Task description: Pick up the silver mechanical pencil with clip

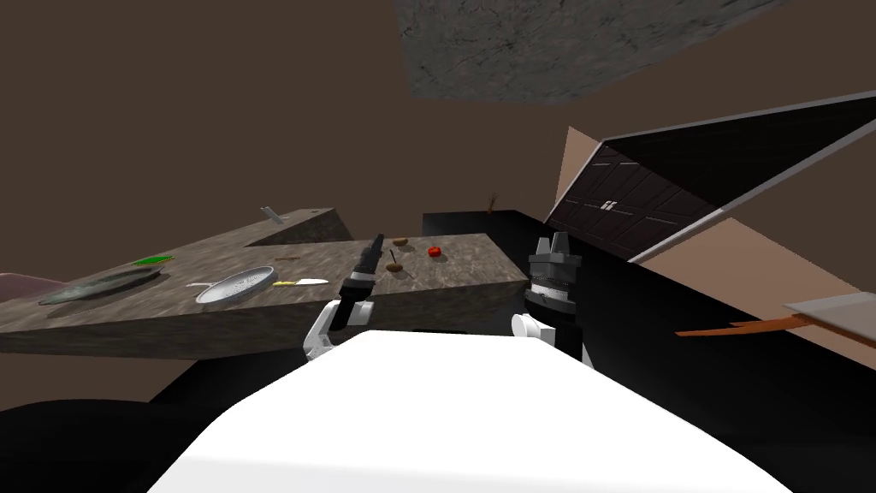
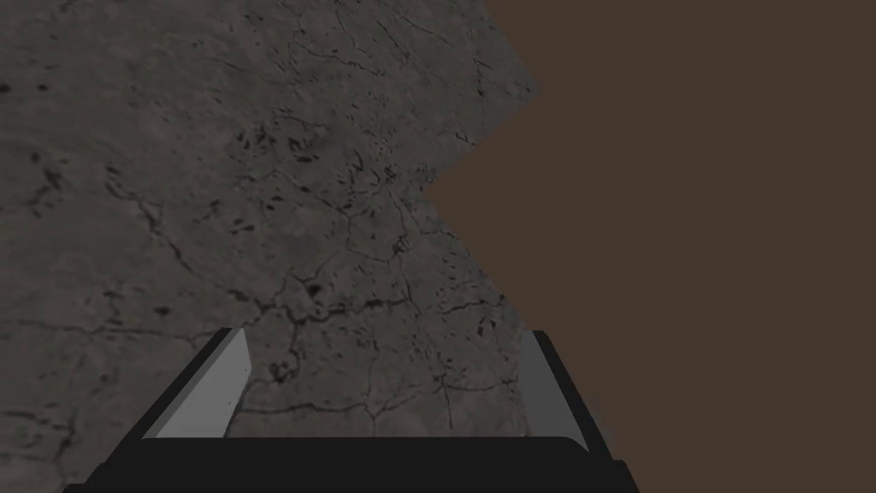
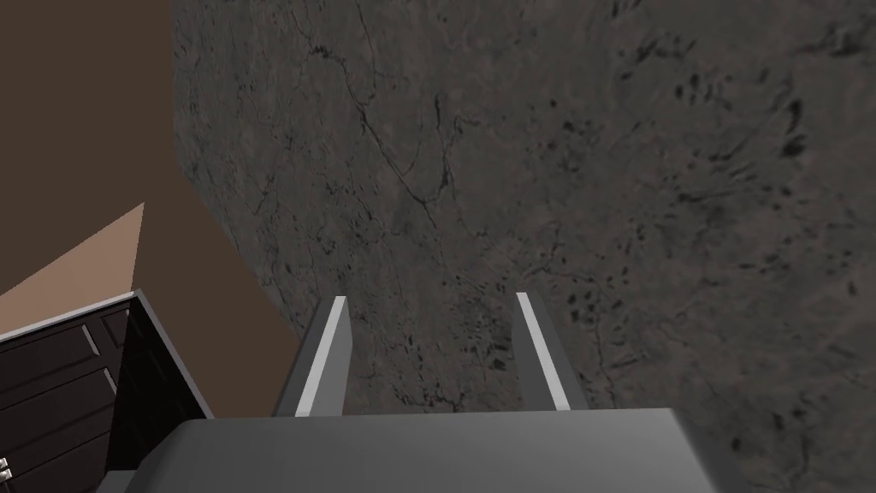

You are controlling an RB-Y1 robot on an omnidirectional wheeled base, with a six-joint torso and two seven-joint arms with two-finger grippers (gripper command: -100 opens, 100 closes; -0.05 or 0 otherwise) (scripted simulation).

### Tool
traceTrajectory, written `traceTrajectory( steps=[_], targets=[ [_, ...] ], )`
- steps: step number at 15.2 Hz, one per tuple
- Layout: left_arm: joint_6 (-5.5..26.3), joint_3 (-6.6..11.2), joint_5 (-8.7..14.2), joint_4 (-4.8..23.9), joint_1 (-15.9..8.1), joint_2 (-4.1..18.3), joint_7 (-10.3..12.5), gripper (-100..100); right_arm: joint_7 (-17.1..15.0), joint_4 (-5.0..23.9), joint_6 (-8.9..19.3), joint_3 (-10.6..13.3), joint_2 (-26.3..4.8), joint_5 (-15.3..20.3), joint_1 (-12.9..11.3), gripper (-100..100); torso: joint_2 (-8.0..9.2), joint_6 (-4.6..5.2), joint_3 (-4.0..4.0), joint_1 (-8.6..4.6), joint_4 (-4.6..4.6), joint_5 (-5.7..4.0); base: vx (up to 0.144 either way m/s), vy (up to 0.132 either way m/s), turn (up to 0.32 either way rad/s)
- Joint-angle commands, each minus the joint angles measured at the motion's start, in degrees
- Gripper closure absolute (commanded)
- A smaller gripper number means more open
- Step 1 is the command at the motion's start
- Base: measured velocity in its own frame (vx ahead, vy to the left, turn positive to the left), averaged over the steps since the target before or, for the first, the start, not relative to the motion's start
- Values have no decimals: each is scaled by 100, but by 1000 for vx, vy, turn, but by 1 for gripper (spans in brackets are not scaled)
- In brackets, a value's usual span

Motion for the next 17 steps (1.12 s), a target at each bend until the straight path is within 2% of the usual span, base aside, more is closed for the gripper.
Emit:
traceTrajectory(
  steps=[1, 2, 4, 7, 8, 9, 12, 13, 14, 15, 16, 17],
  targets=[
    [-3, 60, -173, 286, -188, 49, -242, -100, 0, 0, 0, 0, 0, 0, 0, 0, 0, 0, 0, 0, 0, 0, -11, 64, -105],
    [-3, 60, -173, 336, -188, 49, -242, -100, 0, 0, 0, 0, 0, 0, 0, 0, -1, 1, 0, 2, 0, 0, -9, 59, -80],
    [32, 125, -368, 675, -433, 86, -497, -100, 0, 0, 0, 0, 0, 0, 0, 0, -1, 0, -1, 0, 0, 0, -15, 55, -97],
    [50, 159, -468, 908, -557, 97, -628, -100, 0, 0, 0, 0, 0, 0, 0, 0, 0, 1, 0, 2, 0, 0, -15, 58, -91],
    [69, 192, -569, 1102, -680, 104, -759, -100, 0, 0, 0, 0, 0, 0, 0, 0, 0, -1, 0, 0, 0, 0, -14, 46, -80],
    [69, 192, -569, 1105, -680, 104, -759, -100, 0, 0, 0, 0, 0, 0, 0, 0, 0, 0, 0, -2, 0, 0, -16, 43, -63],
    [107, 258, -773, 1486, -926, 106, -1023, -100, 0, 0, 0, 0, 0, 0, 0, 0, 0, -1, 0, -5, 0, -1, -15, 47, -73],
    [107, 258, -773, 1503, -926, 106, -1023, -100, 0, 0, 0, 0, 0, 0, 0, 0, -1, 1, -1, -4, 0, -1, -11, 46, -85],
    [126, 291, -874, 1703, -1046, 102, -1155, -100, 0, 0, 0, 0, 0, 0, 0, 0, -2, -1, -1, -5, 0, -1, -10, 48, -70],
    [126, 291, -874, 1703, -1046, 102, -1155, -100, 0, 0, 0, 0, 0, 0, 0, 0, -2, 0, -1, -4, 0, -1, -5, 47, -58],
    [146, 323, -976, 1881, -1164, 95, -1286, -100, 0, 0, 0, 0, 0, 0, 0, 0, -3, -1, -2, -5, -1, -1, -13, 46, -91],
    [146, 323, -976, 1902, -1164, 95, -1286, -100, 0, 0, 0, 0, 0, 0, 0, 0, -2, 1, -1, -5, 0, -1, -15, 44, -76]
  ],
)
